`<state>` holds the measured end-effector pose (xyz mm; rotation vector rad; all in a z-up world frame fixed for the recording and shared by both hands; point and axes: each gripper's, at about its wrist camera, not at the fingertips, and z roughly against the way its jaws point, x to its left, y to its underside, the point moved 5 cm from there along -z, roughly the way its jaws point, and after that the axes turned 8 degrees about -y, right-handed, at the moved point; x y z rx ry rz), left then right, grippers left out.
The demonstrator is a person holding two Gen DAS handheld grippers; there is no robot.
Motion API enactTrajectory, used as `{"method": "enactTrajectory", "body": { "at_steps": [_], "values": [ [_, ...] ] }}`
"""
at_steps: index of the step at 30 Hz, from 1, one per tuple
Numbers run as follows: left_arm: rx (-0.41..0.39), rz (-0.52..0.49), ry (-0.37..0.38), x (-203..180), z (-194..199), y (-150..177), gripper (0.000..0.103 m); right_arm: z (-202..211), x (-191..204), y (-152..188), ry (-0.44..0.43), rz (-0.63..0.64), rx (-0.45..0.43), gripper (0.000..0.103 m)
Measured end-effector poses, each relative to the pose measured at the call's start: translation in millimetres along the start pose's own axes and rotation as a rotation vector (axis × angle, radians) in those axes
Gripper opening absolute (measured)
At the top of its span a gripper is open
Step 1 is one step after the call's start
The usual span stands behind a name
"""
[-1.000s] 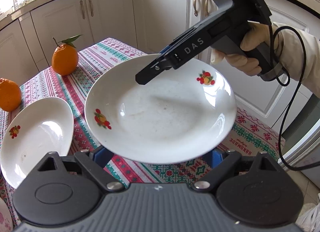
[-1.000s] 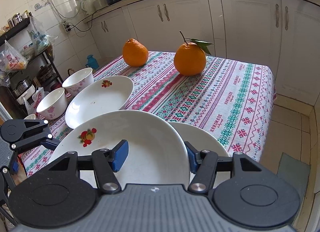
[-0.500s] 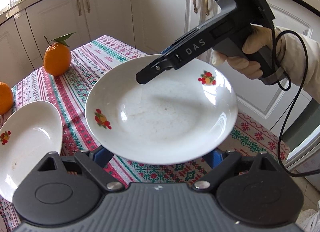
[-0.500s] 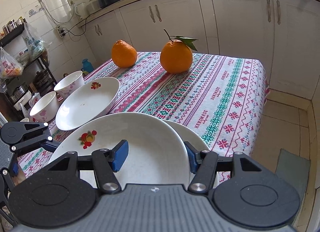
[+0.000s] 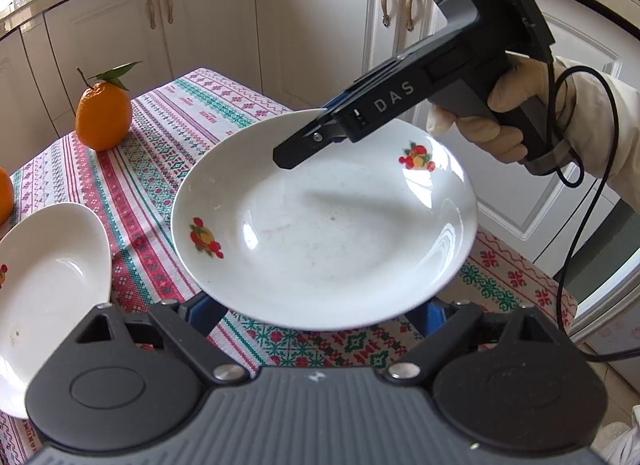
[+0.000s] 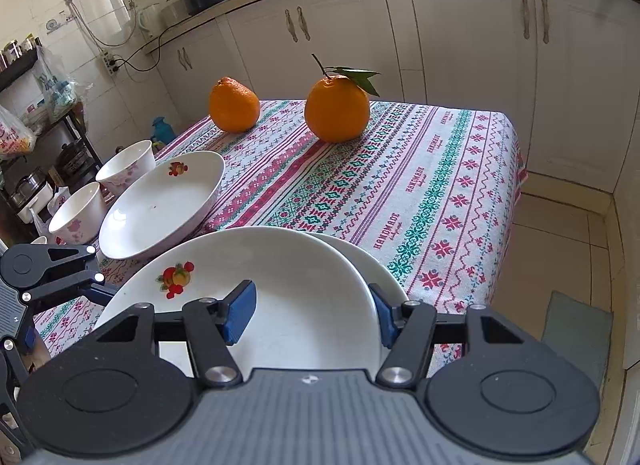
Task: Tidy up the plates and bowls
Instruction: 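Lower the held plate onto the stained plate with the right tool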
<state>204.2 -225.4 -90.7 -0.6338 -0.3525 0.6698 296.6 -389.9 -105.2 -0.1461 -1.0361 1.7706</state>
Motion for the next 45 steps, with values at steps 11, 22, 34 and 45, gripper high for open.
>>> {"method": "enactTrajectory", "body": {
  "at_steps": [11,22,34,45],
  "values": [
    [-0.015,0.002,0.002,0,-1,1,0.094,6,0,8,0.035,-0.023,0.009,0.066],
    [-0.021,0.020,0.007,0,-1,3,0.095,18,3,11,0.094,-0.018,0.008,0.067],
    [-0.038,0.033,0.017,1,0,4,0.095,24,7,16,0.136,-0.004,0.005,0.072],
    [-0.054,0.036,0.007,-1,6,6,0.095,33,10,19,0.158,-0.025,-0.019,0.085]
  ]
}}
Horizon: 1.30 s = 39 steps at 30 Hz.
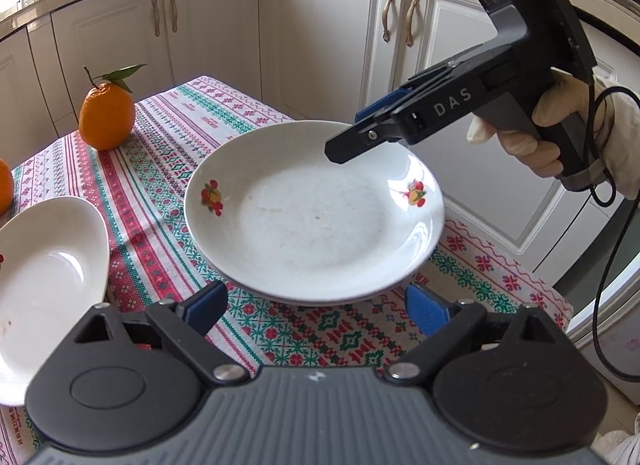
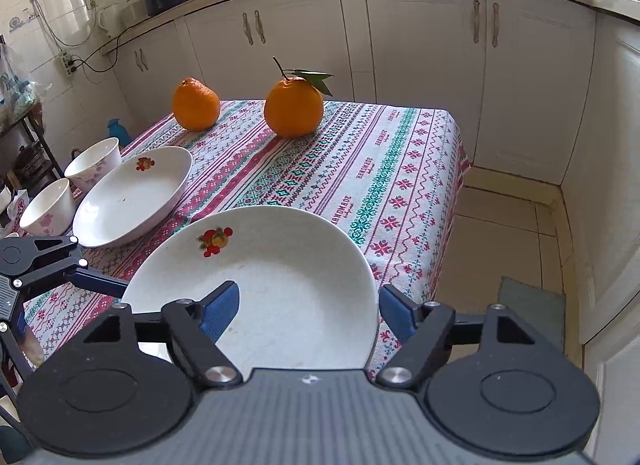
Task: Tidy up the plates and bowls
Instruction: 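Lower the held plate onto the stained plate with the right tool, then open the right tool to release the stacked plate, then withdraw the right tool and move it toward the medium flower-decal plate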
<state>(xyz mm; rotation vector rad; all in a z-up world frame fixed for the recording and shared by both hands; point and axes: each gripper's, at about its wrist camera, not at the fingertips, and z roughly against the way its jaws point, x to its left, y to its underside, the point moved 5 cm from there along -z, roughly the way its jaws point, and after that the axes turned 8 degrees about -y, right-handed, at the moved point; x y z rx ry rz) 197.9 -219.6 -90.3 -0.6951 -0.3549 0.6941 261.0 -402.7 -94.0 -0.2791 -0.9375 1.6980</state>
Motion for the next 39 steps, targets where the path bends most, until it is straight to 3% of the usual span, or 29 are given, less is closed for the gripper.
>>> {"method": "enactTrajectory", "body": {
  "at_steps": [3,9,16,22,30,39],
  "values": [
    [-0.015,0.023,-0.023,3,6,2,0.096,6,11,-1,-0.003,0.002,-0.028,0.103],
    [-0.043,0.118,-0.130,19,26,9,0.099,14,42,-8,-0.002,0.040,-0.061,0.103],
    [0.020,0.266,-0.422,63,35,39,0.100,12,85,-12,0.009,0.101,-0.064,0.103],
    [0.053,0.353,-0.555,99,29,70,0.100,14,118,-10,0.007,0.158,-0.069,0.103],
    [0.020,0.459,-0.510,112,28,82,0.103,19,138,-12,0.015,0.197,-0.075,0.103],
    [-0.035,0.457,-0.521,112,29,85,0.103,6,147,-19,0.003,0.248,-0.032,0.103]
  ]
}}
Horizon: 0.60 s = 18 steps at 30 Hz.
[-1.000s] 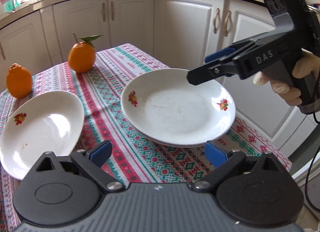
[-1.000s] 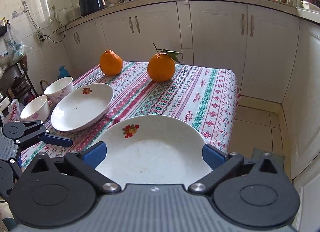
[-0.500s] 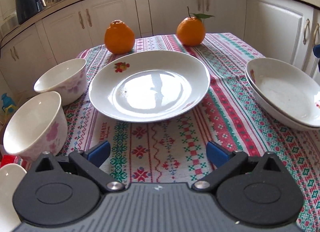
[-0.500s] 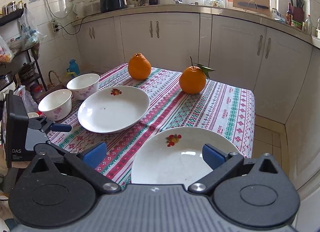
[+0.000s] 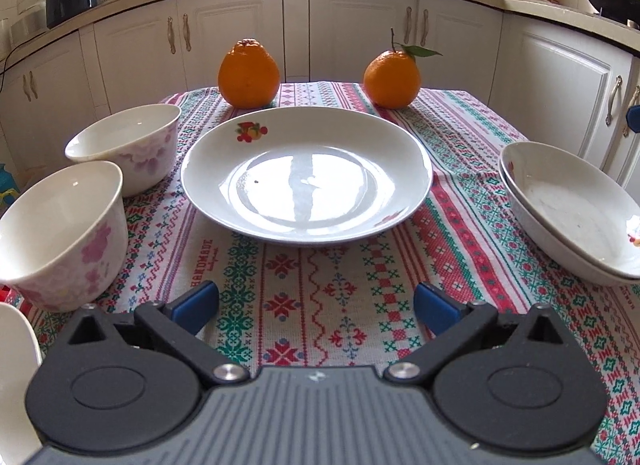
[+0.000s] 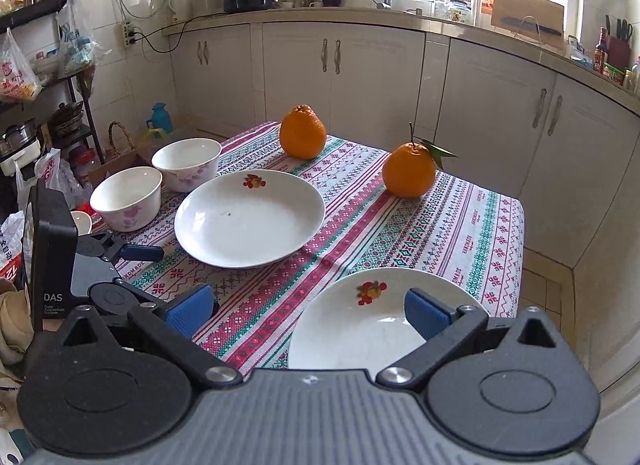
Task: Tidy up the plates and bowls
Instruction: 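Withdraw the right tool and move it toward the medium flower-decal plate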
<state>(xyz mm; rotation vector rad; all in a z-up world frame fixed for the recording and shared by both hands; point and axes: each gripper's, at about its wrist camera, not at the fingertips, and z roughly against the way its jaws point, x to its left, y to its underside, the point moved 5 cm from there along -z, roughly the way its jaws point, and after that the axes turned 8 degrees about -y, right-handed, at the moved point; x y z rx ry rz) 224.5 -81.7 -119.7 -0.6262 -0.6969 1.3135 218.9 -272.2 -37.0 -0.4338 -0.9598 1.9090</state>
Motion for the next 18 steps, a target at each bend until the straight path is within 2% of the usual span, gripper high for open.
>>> {"method": "enactTrajectory", "body": {
  "at_steps": [9,18],
  "values": [
    [0.048,-0.005,-0.001,0,-10,-10,0.103,-37,1,-22,-0.063,0.070,0.053,0.103],
    [-0.001,-0.031,-0.062,-1,-15,-15,0.102,-80,-12,-50,-0.153,0.112,0.084,0.103]
  ]
}}
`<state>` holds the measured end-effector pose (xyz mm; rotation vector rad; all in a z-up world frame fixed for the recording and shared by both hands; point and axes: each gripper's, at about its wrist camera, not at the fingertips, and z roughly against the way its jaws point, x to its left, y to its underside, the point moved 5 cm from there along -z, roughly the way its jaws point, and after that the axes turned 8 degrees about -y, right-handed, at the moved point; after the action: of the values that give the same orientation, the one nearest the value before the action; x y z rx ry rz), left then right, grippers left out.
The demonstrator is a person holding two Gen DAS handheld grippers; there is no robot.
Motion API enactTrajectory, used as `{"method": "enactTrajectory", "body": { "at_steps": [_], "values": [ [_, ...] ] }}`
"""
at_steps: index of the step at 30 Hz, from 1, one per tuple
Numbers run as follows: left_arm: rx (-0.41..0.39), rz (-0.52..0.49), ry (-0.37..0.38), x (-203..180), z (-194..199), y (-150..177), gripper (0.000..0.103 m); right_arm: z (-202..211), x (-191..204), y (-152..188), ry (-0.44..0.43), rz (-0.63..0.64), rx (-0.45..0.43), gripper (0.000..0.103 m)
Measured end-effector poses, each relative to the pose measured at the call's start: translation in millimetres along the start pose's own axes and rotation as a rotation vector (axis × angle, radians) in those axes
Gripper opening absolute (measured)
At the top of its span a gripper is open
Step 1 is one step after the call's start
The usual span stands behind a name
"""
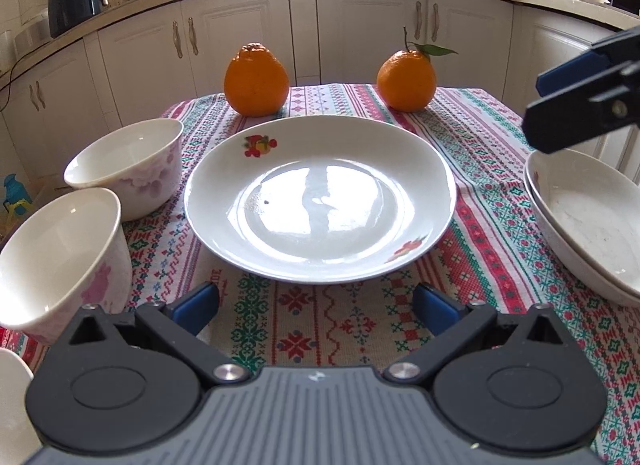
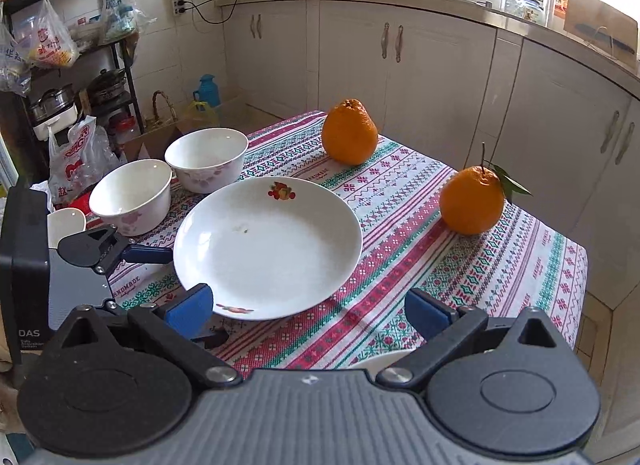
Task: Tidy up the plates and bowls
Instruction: 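Withdraw the right tool and move it toward the medium flower-decal plate, then grasp the rim of the medium flower-decal plate with the right tool, then lift the held plate with the right tool and carry it toward the plate stack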
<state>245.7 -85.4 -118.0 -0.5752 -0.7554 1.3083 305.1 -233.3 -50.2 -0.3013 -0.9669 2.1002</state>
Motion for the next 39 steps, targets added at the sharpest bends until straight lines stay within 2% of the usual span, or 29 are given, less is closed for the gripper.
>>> {"method": "enactTrajectory", "body": {
  "at_steps": [8,11,16,19,25,27,39],
  "values": [
    [0.017,0.026,0.048,3,-9,-5,0.099,-42,-24,-25,-0.125,0.031,0.073,0.103],
    [0.020,0.034,0.064,3,-10,-6,0.094,-59,-29,-35,-0.177,0.037,0.098,0.103],
    [0.015,0.029,0.064,3,-11,-7,0.093,-91,-35,-54,-0.216,0.079,0.141,0.094],
    [0.007,0.018,0.064,3,-10,-7,0.092,-113,-41,-61,-0.225,0.088,0.176,0.085],
    [0.005,0.022,0.073,5,-9,-7,0.089,-147,-57,-72,-0.251,0.062,0.212,0.079],
    [0.002,0.021,0.068,7,-10,-9,0.088,-153,-61,-75,-0.284,0.044,0.206,0.074],
    [0.002,0.017,0.081,7,-11,-8,0.088,-178,-71,-76,-0.415,-0.026,0.248,0.069]
  ]
}}
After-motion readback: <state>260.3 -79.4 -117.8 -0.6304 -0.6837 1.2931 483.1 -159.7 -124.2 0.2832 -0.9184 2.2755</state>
